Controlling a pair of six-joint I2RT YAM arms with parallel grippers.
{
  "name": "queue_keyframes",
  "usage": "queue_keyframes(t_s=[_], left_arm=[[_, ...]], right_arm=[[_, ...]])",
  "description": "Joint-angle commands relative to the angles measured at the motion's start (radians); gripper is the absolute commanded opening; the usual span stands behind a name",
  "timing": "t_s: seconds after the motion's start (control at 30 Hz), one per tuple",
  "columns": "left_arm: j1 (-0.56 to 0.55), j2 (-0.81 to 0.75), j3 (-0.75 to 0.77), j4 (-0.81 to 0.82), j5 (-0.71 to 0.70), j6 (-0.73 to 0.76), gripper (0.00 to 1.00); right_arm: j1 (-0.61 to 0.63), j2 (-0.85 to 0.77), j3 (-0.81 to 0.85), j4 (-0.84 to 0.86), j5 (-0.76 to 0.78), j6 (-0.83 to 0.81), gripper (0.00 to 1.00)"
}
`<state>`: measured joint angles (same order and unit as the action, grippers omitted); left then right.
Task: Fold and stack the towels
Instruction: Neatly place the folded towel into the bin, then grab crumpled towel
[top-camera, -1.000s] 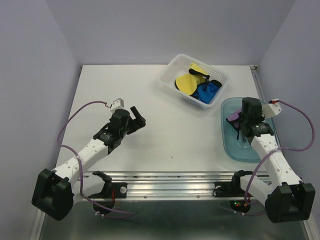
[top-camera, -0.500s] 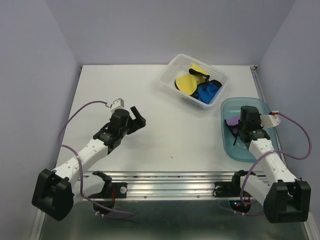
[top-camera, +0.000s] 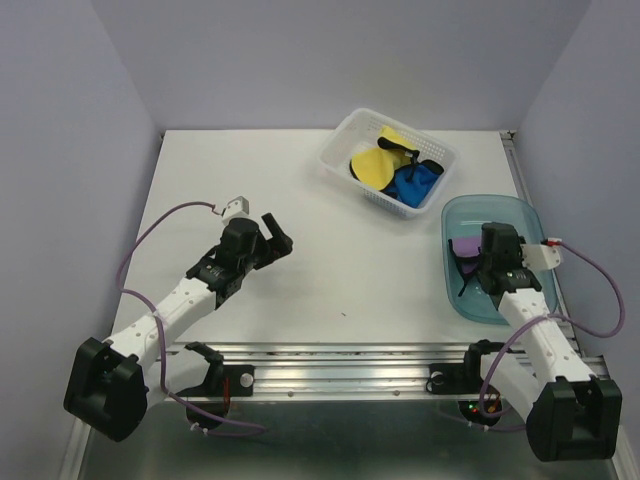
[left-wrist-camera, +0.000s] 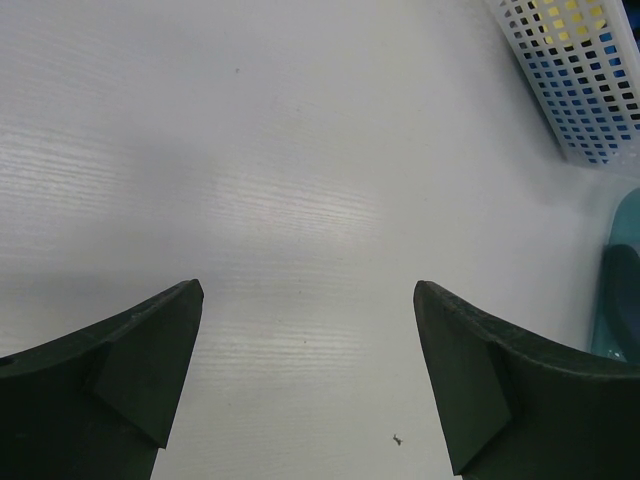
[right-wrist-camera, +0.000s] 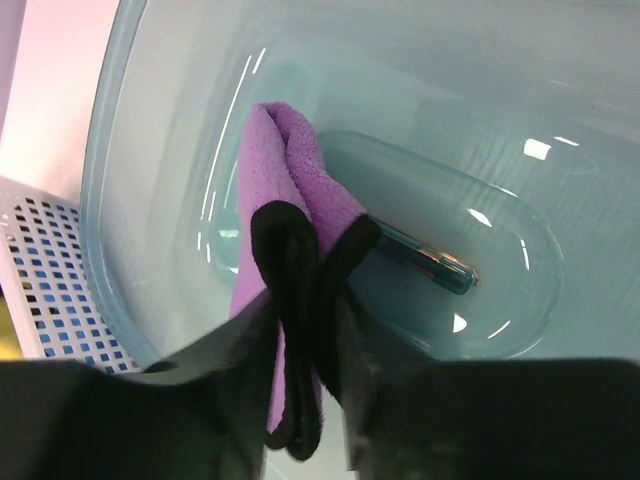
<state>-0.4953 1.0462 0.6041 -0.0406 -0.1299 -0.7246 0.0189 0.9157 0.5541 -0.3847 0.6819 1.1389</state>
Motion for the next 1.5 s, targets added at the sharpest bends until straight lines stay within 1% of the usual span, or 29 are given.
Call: queue_keyframes(t_s=[0.0, 0.03, 0.07, 0.1, 0.17, 0.27, 0.3, 0.37, 0.4, 0.5, 0.53, 0.6, 0.63, 0.67, 0.7, 0.73, 0.83, 0.87, 0.9, 0.93, 0.97, 1.0, 1.03, 1.1, 1.13, 1.17, 1.23, 1.37, 1.47], left_arm=[[0.004, -0.008, -0.007, 0.036, 0.019, 0.019, 0.99], [0.004, -0.009, -0.010, 0.036, 0.030, 0.019, 0.99], [0.004, -0.009, -0.010, 0.035, 0.030, 0.019, 0.99], [0.004, -0.012, -0.012, 0.036, 0.029, 0.019, 0.99], [0.006, -0.014, -0.012, 0.036, 0.029, 0.017, 0.99], [0.006, -0.014, -0.012, 0.058, 0.033, 0.017, 0.99], [0.006, -0.012, -0.010, 0.059, 0.035, 0.017, 0.99], [0.006, -0.009, -0.010, 0.061, 0.036, 0.019, 0.99], [0.006, -0.008, -0.010, 0.061, 0.033, 0.019, 0.99], [0.006, -0.005, -0.007, 0.062, 0.030, 0.021, 0.99], [0.006, -0.002, -0.006, 0.062, 0.029, 0.021, 0.99], [0.006, 0.003, -0.001, 0.062, 0.024, 0.024, 0.99], [0.006, 0.003, 0.003, 0.062, 0.019, 0.025, 0.99], [0.008, 0.008, 0.011, 0.062, 0.016, 0.027, 0.99], [0.008, 0.011, 0.019, 0.056, 0.007, 0.030, 0.99], [0.008, 0.011, 0.035, 0.053, 0.003, 0.033, 0.99], [0.008, 0.008, 0.071, 0.042, -0.028, 0.045, 0.99], [0.008, 0.002, 0.097, 0.013, -0.045, 0.051, 0.99], [0.009, -0.002, 0.108, -0.005, -0.081, 0.054, 0.99], [0.011, -0.011, 0.134, -0.015, -0.105, 0.056, 0.99], [0.012, -0.015, 0.149, -0.039, -0.125, 0.057, 0.99], [0.015, -0.018, 0.160, -0.045, -0.146, 0.063, 0.99], [0.017, -0.026, 0.184, -0.051, -0.154, 0.071, 0.99], [0.021, -0.034, 0.198, -0.058, -0.171, 0.086, 0.99], [0.021, -0.038, 0.212, -0.061, -0.178, 0.094, 0.99], [0.021, -0.040, 0.218, -0.067, -0.188, 0.103, 0.99], [0.023, -0.041, 0.229, -0.077, -0.212, 0.113, 0.99], [0.024, -0.025, 0.246, -0.091, -0.243, 0.116, 0.99], [0.026, 0.003, 0.253, -0.087, -0.244, 0.113, 0.99]], right_arm=[[-0.011, -0.032, -0.022, -0.043, 0.013, 0.036, 0.44], [-0.011, -0.040, -0.023, -0.065, 0.015, 0.042, 0.51], [-0.011, -0.044, -0.023, -0.078, 0.019, 0.042, 0.52], [-0.010, -0.051, -0.022, -0.110, 0.027, 0.050, 0.60], [-0.011, -0.073, -0.016, -0.141, 0.044, 0.059, 0.70], [-0.011, -0.118, -0.003, -0.161, 0.047, 0.053, 0.77], [-0.011, -0.130, 0.000, -0.164, 0.044, 0.051, 0.85], [-0.011, -0.147, 0.020, -0.180, 0.036, 0.035, 0.94], [-0.011, -0.158, 0.030, -0.192, 0.039, 0.036, 1.00], [-0.011, -0.170, 0.081, -0.191, 0.004, -0.055, 1.00], [-0.011, -0.157, 0.119, -0.146, -0.025, -0.170, 1.00], [-0.011, -0.124, 0.176, -0.096, -0.163, -0.301, 1.00], [-0.010, -0.063, 0.206, -0.064, -0.217, -0.417, 1.00], [-0.010, -0.028, 0.289, -0.062, -0.313, -0.454, 1.00], [-0.004, 0.062, 0.323, -0.056, -0.365, -0.529, 1.00], [0.010, 0.104, 0.361, -0.048, -0.401, -0.550, 1.00], [0.126, 0.253, 0.507, -0.025, -0.325, -0.654, 1.00], [0.218, 0.370, 0.556, -0.025, -0.293, -0.767, 1.00], [0.251, 0.427, 0.683, -0.045, -0.266, -0.816, 1.00], [0.285, 0.493, 0.735, -0.045, -0.277, -0.931, 1.00], [0.291, 0.585, 0.786, -0.030, -0.295, -0.990, 1.00], [0.300, 0.632, 0.815, 0.002, -0.286, -1.040, 1.00], [0.303, 0.665, 0.858, 0.085, -0.275, -1.127, 1.00], [0.302, 0.772, 0.906, 0.138, -0.295, -1.235, 1.00], [0.300, 0.807, 0.967, 0.156, -0.303, -1.313, 1.00], [0.300, 0.848, 0.998, 0.155, -0.350, -1.347, 1.00], [0.300, 0.954, 1.067, 0.153, -0.369, -1.404, 1.00], [0.299, 1.112, 1.248, 0.187, -0.313, -1.424, 1.00], [0.291, 1.227, 1.331, 0.222, -0.268, -1.400, 1.00]])
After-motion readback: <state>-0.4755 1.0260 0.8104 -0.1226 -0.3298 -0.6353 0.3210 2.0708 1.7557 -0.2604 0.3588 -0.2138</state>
